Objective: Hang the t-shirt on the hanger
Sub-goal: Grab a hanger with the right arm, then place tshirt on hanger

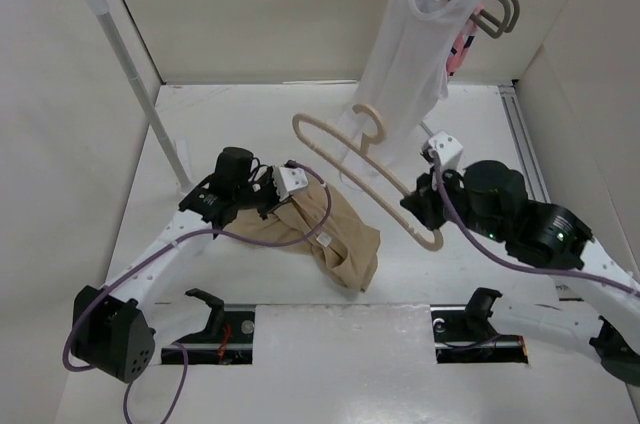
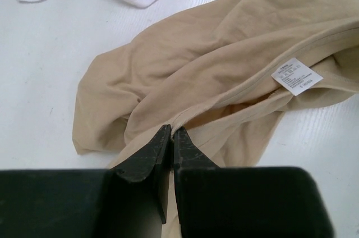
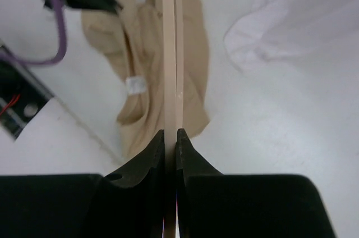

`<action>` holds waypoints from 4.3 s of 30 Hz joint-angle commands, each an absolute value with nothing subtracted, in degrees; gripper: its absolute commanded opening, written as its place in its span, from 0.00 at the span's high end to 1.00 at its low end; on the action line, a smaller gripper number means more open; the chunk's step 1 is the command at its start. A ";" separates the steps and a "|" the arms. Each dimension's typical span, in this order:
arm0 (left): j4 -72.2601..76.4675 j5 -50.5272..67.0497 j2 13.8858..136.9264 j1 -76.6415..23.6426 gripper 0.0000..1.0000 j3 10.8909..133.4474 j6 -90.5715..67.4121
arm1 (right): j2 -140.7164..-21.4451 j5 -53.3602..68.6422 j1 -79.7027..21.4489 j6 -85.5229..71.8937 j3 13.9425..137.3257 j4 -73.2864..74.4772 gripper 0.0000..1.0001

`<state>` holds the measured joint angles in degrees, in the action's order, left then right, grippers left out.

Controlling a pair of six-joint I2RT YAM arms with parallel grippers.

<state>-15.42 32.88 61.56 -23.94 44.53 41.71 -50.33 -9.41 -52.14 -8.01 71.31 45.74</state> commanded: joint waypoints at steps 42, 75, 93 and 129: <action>-28.04 42.63 63.02 -26.54 1.00 65.55 35.78 | -43.43 4.14 -54.76 -2.12 55.91 32.72 1.00; -8.53 27.51 51.66 -25.66 0.00 43.94 56.51 | -44.65 7.46 -54.76 3.96 36.47 2.81 1.00; -30.21 37.87 47.38 -25.14 0.42 53.08 70.04 | -46.93 8.00 -54.76 4.48 38.06 2.81 1.00; -42.45 51.58 59.42 -26.37 0.96 62.93 75.06 | -58.61 10.99 -54.76 9.57 47.28 1.59 1.00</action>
